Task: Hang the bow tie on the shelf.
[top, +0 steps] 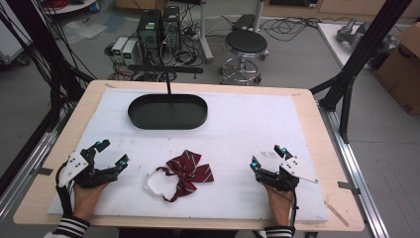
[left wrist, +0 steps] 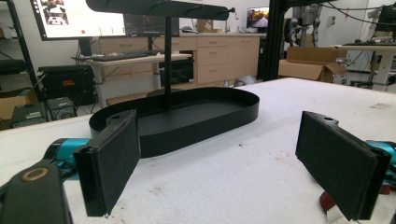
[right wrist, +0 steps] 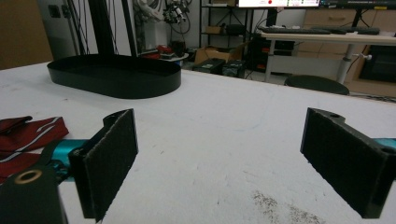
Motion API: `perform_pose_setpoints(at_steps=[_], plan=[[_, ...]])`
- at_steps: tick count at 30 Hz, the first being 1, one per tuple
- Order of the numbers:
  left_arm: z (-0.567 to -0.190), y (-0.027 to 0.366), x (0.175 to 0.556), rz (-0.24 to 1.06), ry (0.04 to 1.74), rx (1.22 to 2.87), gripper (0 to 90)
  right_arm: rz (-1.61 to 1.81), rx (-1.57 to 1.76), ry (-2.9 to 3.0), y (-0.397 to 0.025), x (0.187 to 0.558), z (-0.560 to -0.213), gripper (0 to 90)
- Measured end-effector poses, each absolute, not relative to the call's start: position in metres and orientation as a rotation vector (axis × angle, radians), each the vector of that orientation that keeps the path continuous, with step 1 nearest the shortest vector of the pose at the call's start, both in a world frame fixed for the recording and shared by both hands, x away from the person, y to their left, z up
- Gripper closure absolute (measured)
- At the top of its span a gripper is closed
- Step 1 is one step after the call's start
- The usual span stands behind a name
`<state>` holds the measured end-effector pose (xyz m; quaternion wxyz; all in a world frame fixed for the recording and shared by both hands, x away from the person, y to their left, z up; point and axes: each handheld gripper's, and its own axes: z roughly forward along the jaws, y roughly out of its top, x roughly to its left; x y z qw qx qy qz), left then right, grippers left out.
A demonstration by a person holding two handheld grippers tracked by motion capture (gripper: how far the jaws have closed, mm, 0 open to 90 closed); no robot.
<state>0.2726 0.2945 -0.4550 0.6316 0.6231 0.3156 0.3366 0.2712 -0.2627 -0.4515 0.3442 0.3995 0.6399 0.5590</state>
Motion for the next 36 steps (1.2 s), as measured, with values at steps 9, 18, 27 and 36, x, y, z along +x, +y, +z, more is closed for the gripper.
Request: perform_pose_setpoints(at_steps=[9, 18, 27, 36], plan=[[-0.454, 0.293, 0.273, 0.768, 0.724, 1.448, 14.3, 1.45, 1.03, 1.661, -0.263, 0.271, -0.452, 10.1], [-0.453, 0.293, 0.276, 0.753, 0.746, 1.464, 14.4, 1.442, 1.025, 1.653, -0.262, 0.27, -0.452, 10.1], [-0.443, 0.288, 0.272, 0.772, 0.719, 1.498, 14.4, 1.439, 1.02, 1.654, -0.262, 0.27, -0.452, 10.2], [-0.427, 0.272, 0.267, 0.737, 0.721, 1.669, 14.6, 1.439, 1.017, 1.658, -0.261, 0.27, -0.452, 10.2]])
